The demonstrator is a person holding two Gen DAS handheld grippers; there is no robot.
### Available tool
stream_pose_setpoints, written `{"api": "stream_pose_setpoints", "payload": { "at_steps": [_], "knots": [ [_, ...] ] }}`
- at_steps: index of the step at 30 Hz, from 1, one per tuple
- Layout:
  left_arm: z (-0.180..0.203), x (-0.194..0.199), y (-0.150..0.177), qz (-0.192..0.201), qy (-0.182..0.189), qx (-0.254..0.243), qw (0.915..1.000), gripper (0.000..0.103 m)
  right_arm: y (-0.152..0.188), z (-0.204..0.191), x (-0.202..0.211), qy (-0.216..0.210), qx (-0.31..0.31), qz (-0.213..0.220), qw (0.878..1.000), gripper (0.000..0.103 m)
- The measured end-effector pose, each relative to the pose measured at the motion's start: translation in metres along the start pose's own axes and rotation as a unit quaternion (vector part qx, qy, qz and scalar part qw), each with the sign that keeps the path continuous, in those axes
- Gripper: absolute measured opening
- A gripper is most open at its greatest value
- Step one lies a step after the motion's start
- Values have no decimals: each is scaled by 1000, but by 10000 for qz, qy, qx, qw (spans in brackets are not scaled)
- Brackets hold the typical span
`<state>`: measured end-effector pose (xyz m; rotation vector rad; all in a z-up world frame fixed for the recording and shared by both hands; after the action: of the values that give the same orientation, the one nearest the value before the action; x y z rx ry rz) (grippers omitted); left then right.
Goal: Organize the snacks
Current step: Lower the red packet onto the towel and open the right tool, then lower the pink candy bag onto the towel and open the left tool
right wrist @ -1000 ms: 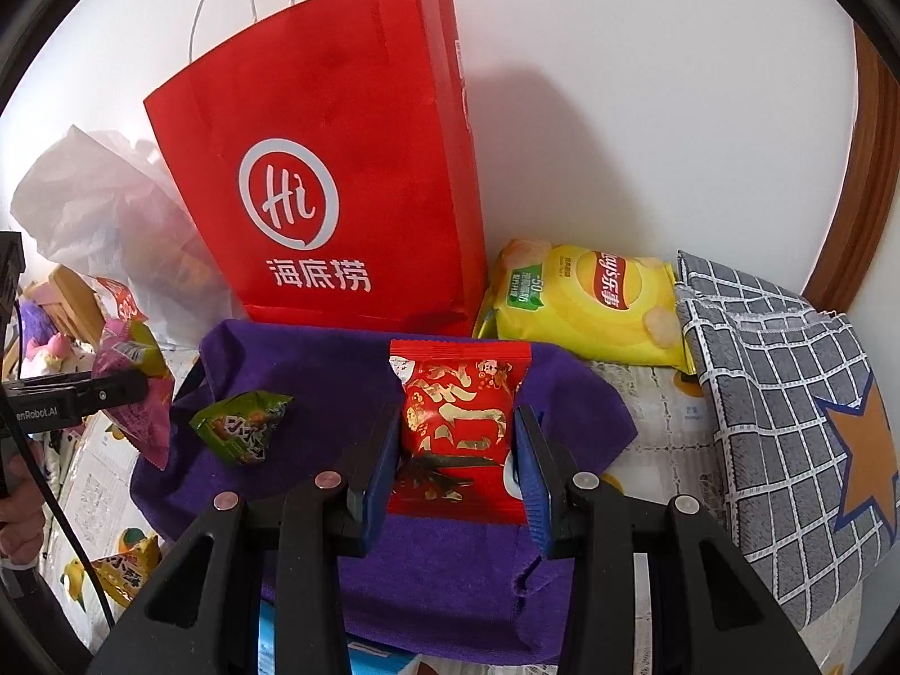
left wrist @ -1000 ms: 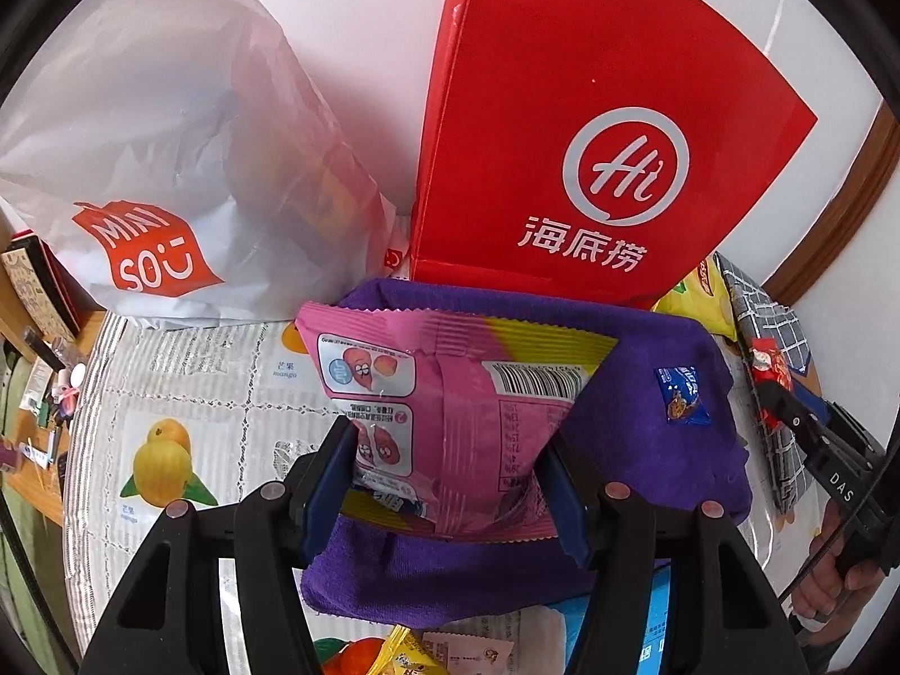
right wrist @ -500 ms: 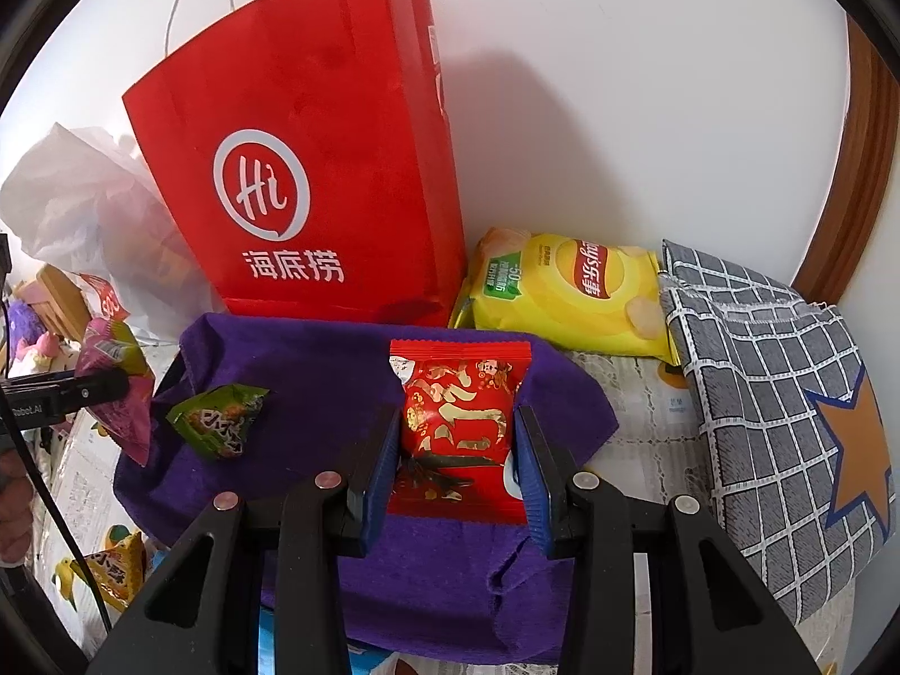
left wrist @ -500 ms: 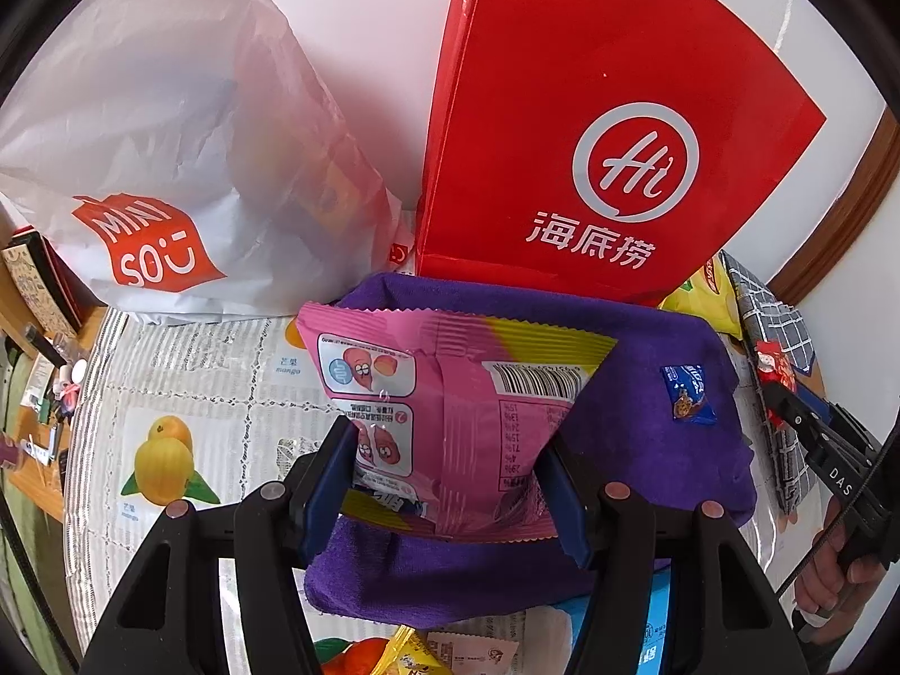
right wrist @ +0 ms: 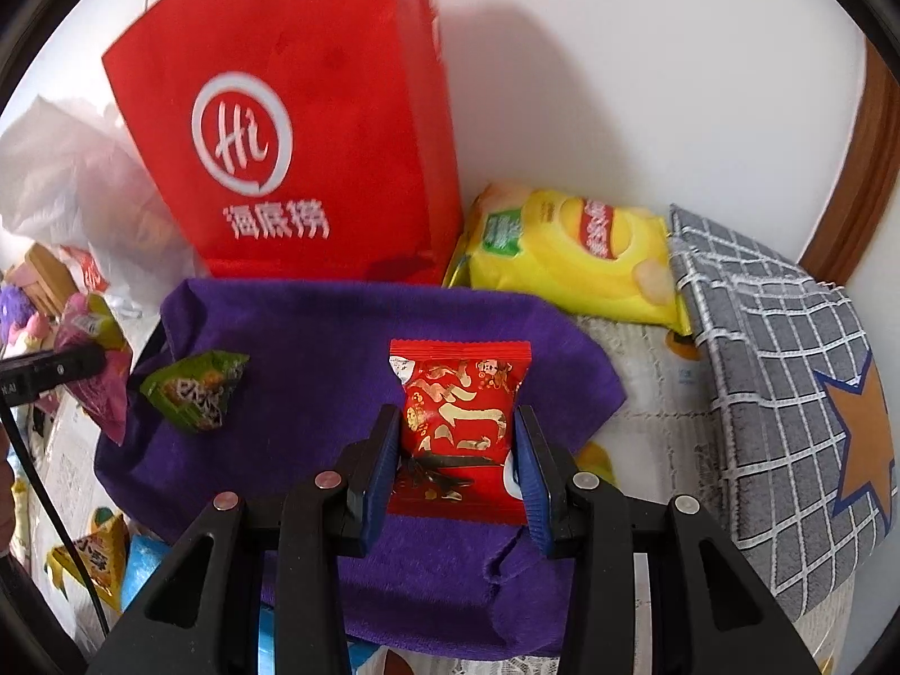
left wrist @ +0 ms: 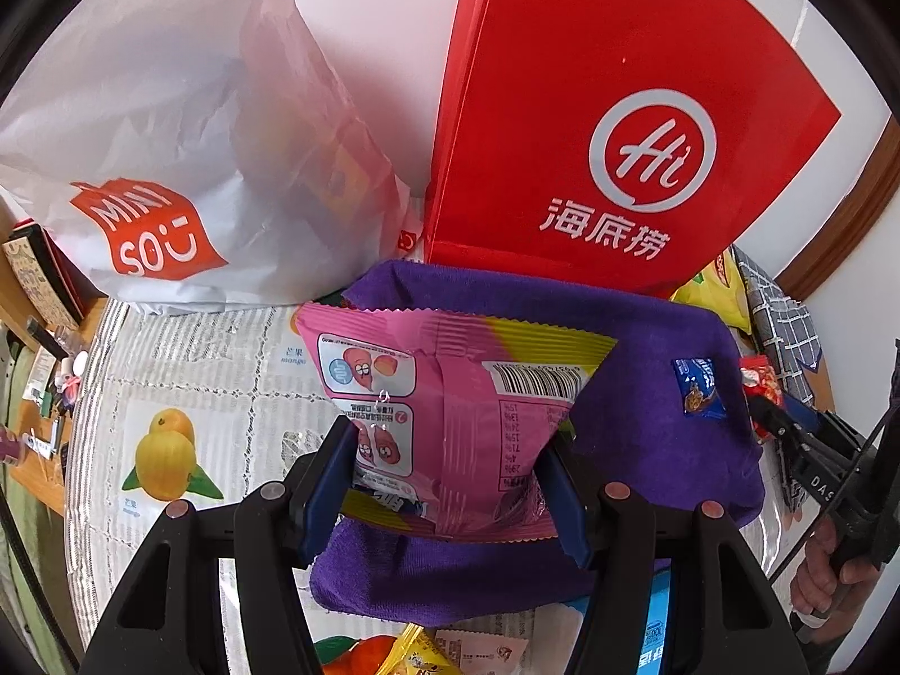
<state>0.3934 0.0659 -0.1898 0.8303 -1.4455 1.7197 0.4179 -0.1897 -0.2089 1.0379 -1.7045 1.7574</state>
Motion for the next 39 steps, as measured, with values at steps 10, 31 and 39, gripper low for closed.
{"api": "stream_pose_setpoints", "payload": {
  "at_steps": [10, 31, 39],
  "knots": [
    [8, -12, 8, -244, -7, -120, 9996, 60, 13, -11, -18, 15, 174, -296, 9994, 40],
    [23, -31, 28, -653, -255, -485, 9964, 60, 26, -23, -44, 249, 383, -622, 9970, 40],
    [23, -29, 25, -584, -271, -438, 9970, 63, 22, -22, -34, 331, 372, -535, 9973, 63]
  ]
}}
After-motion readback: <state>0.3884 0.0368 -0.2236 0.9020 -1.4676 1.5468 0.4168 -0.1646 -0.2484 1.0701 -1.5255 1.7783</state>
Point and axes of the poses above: each gripper's, at about its wrist camera, not at the fingertips, and x roughly against the way its jaws point, z to its right, y to its underside, the point moved 9 cm from there along -x, roughly the way its jaws point
